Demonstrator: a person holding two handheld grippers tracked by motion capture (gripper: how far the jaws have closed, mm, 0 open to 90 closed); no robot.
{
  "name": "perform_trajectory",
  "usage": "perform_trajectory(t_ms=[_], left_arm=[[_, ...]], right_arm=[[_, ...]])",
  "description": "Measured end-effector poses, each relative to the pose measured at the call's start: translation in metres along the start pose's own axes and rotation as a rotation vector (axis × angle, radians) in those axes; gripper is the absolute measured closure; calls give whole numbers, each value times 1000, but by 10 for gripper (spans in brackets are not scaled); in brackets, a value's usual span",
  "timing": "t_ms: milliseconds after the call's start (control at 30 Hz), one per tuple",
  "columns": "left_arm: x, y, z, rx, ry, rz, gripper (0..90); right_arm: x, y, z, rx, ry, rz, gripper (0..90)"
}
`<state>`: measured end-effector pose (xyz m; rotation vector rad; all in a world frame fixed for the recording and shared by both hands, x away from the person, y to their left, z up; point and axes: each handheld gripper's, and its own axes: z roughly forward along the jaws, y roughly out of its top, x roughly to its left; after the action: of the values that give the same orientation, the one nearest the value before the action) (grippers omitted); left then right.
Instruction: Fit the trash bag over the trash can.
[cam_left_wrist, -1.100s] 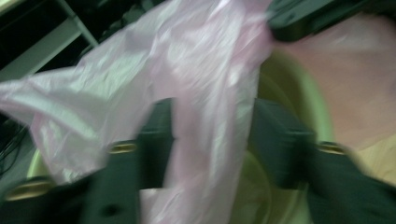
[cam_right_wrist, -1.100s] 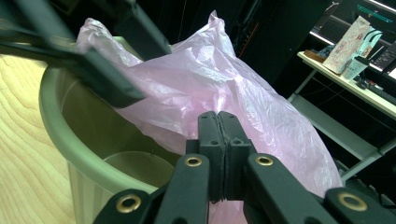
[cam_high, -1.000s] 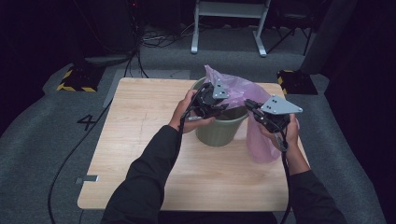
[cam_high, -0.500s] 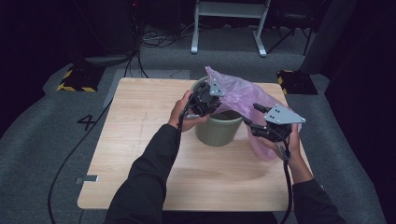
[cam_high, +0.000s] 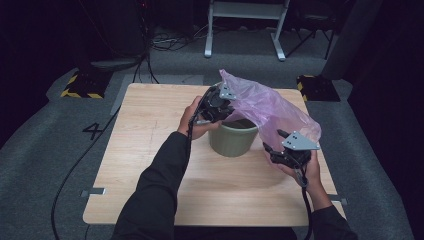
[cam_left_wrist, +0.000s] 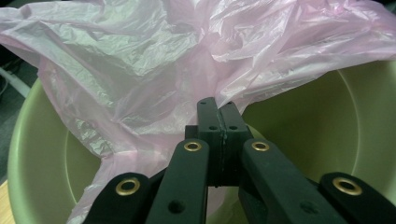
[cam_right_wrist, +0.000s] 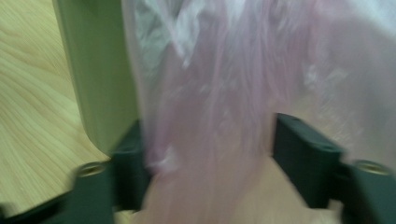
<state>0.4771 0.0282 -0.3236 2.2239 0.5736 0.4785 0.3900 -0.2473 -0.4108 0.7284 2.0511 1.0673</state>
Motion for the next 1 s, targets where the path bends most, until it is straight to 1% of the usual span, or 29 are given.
perform_trajectory(t_ms=[33,67,100,133,167,200,233,267,300,333,367,400,433,467,500,567,633,667,700,733,767,800,833,900,933,967,1000], left_arm=[[0,0,0,0,0,0,899],[0,0,0,2,-2,2,899],[0,0,0,5,-5,2,899],[0,0,0,11,-9,8,898],[0,0,0,11,-9,8,898],[0,0,0,7,-18,2,892],[-1,0,0,2,-28,9,868],[-2,1,-1,-3,-37,14,824],[-2,1,-1,-3,-37,14,767],[-3,2,-3,-13,-26,20,731],[-3,2,-3,-13,-26,20,669],[-4,3,-5,-25,-24,23,669],[-4,4,-8,-37,-13,16,574],[-4,5,-10,-45,0,11,506],[-4,5,-12,-50,2,7,447],[-3,6,-16,-66,22,-12,355],[-2,6,-18,-86,27,-26,341],[-1,6,-20,-102,23,-36,323],[-1,5,-21,-110,15,-45,318],[0,5,-21,-116,8,-52,336],[0,5,-20,-113,7,-51,336],[-1,6,-18,-102,-7,-39,395],[-3,6,-15,-90,-18,-29,474],[-7,7,-10,-58,-41,6,556],[-8,8,-8,-45,-44,15,578],[-9,8,-6,-36,-38,17,593],[-10,9,-3,-28,-48,13,602]], right_arm=[[0,-3,1,-5,-1,-2,486],[0,-3,1,-5,-1,-2,486],[-1,-5,2,-11,-5,-8,588],[-6,-6,0,-31,-51,-2,752],[-6,-6,0,-31,-51,-2,752],[-13,-4,-5,-59,-98,10,820],[-15,-3,-8,-69,-116,12,838],[-18,-1,-12,-81,-137,8,857],[-18,-1,-12,-81,-137,8,857],[-24,5,-23,-110,-175,2,873],[-27,8,-28,-118,-185,-2,877],[-27,8,-28,-118,-185,-2,877],[-30,11,-32,-119,-190,-12,880],[-32,14,-36,-120,-207,-20,882],[-34,17,-41,-120,-224,-30,883],[-38,20,-46,-125,-241,-29,885],[-41,21,-51,-136,-249,-16,885],[-43,21,-54,-141,-255,-13,885],[-44,21,-56,-145,-265,-10,885],[-46,20,-58,-152,-274,1,884],[-46,20,-58,-152,-274,1,884],[-47,20,-59,-153,-276,7,883],[-48,21,-59,-157,-274,10,883],[-49,23,-60,-166,-276,13,883],[-49,24,-60,-170,-270,14,882],[-48,27,-60,-173,-266,9,882],[-47,30,-60,-173,-262,1,881]])
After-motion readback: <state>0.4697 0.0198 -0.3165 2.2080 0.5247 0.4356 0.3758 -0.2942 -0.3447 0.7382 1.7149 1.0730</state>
